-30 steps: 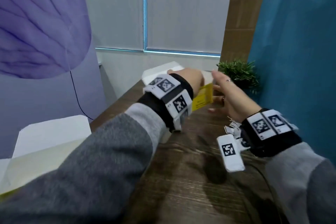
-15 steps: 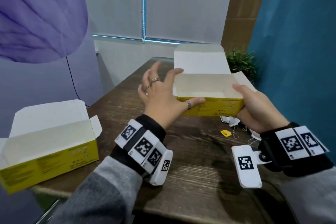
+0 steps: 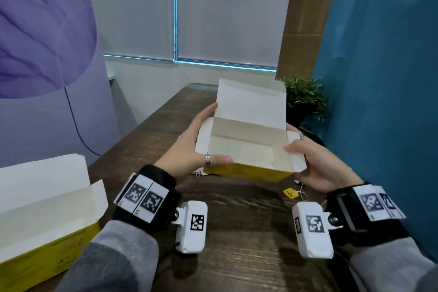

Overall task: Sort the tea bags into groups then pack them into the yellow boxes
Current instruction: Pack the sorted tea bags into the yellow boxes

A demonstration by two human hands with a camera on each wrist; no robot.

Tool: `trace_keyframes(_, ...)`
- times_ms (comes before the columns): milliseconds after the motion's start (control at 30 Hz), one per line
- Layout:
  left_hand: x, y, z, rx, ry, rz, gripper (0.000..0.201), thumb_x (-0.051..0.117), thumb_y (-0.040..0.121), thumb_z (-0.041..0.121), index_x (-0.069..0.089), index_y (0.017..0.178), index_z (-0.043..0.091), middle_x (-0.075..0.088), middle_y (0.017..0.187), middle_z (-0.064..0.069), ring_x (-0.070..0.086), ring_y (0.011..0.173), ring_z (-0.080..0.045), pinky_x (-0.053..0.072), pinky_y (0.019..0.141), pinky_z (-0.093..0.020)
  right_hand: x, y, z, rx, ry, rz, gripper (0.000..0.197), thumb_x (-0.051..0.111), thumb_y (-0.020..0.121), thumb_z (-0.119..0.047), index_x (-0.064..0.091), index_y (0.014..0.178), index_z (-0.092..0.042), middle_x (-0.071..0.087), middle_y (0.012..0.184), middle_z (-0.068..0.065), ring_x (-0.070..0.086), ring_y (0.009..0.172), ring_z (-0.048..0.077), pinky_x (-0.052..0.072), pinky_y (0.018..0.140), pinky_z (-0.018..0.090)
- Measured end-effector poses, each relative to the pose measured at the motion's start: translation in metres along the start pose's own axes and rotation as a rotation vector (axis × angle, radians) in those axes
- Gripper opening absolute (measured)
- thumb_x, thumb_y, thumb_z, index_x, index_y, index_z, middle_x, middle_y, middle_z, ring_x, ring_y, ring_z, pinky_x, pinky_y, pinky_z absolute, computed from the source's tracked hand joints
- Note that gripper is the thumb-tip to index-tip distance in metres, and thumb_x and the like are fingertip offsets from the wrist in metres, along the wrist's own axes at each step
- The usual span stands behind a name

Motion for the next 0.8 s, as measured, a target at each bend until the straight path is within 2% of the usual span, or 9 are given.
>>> trace_keyframes(100,0.003,0.003,-0.005,0.03,0.02,-0.039,0.107,0.089,0.055,0.02,0.027,0.136,0.052,0.044,0.138,0.02,0.049,0.122,-0.002,0.046,0.1,-0.027,-0.008,0.006,0.004,-0.048,-0.04,0.048,0.055,0.04,0.087,0.008,0.051,0.126,-0.029,0.067,0.119,0.007,0.065,0.101,0.028,0.057,0.07,0.038)
trace_keyframes(200,0.008,0.003,-0.01,0.052,-0.012,-0.014,0.101,0.089,0.052,0.019,0.031,0.128,0.051,0.047,0.129,0.021,0.056,0.111,0.002,0.049,0.085,-0.014,-0.01,0.008,0.009,-0.068,0.032,0.12,0.039,0.045,0.086,0.01,0.059,0.102,-0.023,0.071,0.101,0.007,0.071,0.083,0.025,0.057,0.065,0.038)
trace_keyframes(333,0.008,0.005,-0.018,0.086,0.019,-0.007,0.088,0.087,0.047,0.027,0.034,0.114,0.047,0.056,0.11,0.01,0.063,0.094,-0.006,0.051,0.076,-0.018,-0.007,0.005,0.014,-0.146,0.048,0.122,0.007,0.068,0.065,-0.014,0.065,0.07,-0.018,0.072,0.099,0.006,0.071,0.075,0.021,0.057,0.054,0.029)
trace_keyframes(400,0.007,0.004,-0.018,0.097,0.016,-0.014,0.078,0.079,0.046,0.029,0.037,0.109,0.05,0.056,0.105,0.005,0.062,0.087,-0.008,0.052,0.073,-0.022,-0.007,0.004,0.016,-0.188,0.031,0.111,0.008,0.07,0.059,-0.019,0.063,0.059,-0.017,0.07,0.106,0.005,0.071,0.078,0.021,0.057,0.055,0.028)
trace_keyframes(500,0.005,0.004,-0.018,0.123,0.011,-0.017,0.077,0.078,0.043,0.026,0.041,0.105,0.053,0.055,0.105,0.001,0.061,0.084,-0.012,0.053,0.072,-0.027,-0.011,0.004,0.017,-0.214,-0.01,0.093,0.01,0.065,0.069,-0.012,0.062,0.06,-0.014,0.066,0.115,0.006,0.069,0.088,0.023,0.059,0.062,0.03)
trace_keyframes(567,0.006,0.005,-0.019,0.123,0.007,-0.023,0.078,0.078,0.043,0.024,0.042,0.106,0.053,0.055,0.106,-0.002,0.061,0.083,-0.014,0.054,0.071,-0.029,-0.015,0.002,0.017,-0.208,-0.022,0.083,0.007,0.067,0.066,-0.014,0.063,0.06,-0.015,0.065,0.117,0.006,0.069,0.091,0.024,0.058,0.065,0.033)
trace_keyframes(667,0.009,0.005,-0.018,0.126,0.02,-0.02,0.085,0.082,0.043,0.021,0.039,0.112,0.048,0.056,0.105,0.003,0.062,0.083,-0.004,0.052,0.071,-0.017,-0.015,-0.001,0.016,-0.195,-0.049,0.077,0.007,0.07,0.061,-0.02,0.066,0.066,-0.019,0.07,0.104,0.002,0.07,0.083,0.021,0.058,0.057,0.031)
trace_keyframes(733,0.012,0.005,-0.018,0.112,-0.011,0.002,0.098,0.092,0.043,0.01,0.036,0.119,0.038,0.055,0.104,0.009,0.062,0.082,0.007,0.048,0.068,-0.008,-0.015,-0.002,0.014,-0.186,-0.072,0.103,0.012,0.068,0.065,-0.018,0.068,0.077,-0.021,0.073,0.09,0.002,0.07,0.073,0.017,0.056,0.051,0.028)
trace_keyframes(800,0.014,0.006,-0.019,0.059,-0.1,0.041,0.098,0.091,0.041,0.025,0.034,0.12,0.039,0.056,0.106,0.011,0.064,0.085,0.007,0.051,0.068,-0.012,-0.017,-0.003,0.012,-0.173,-0.094,0.161,0.011,0.061,0.079,-0.016,0.067,0.087,-0.022,0.073,0.082,-0.001,0.069,0.065,0.013,0.052,0.044,0.026)
Point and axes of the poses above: each hand's wrist, its own y-axis towards the middle knuckle, its own x-axis out of the palm, z = x × y, the point moved 2 cm from there along y, towards the middle knuckle
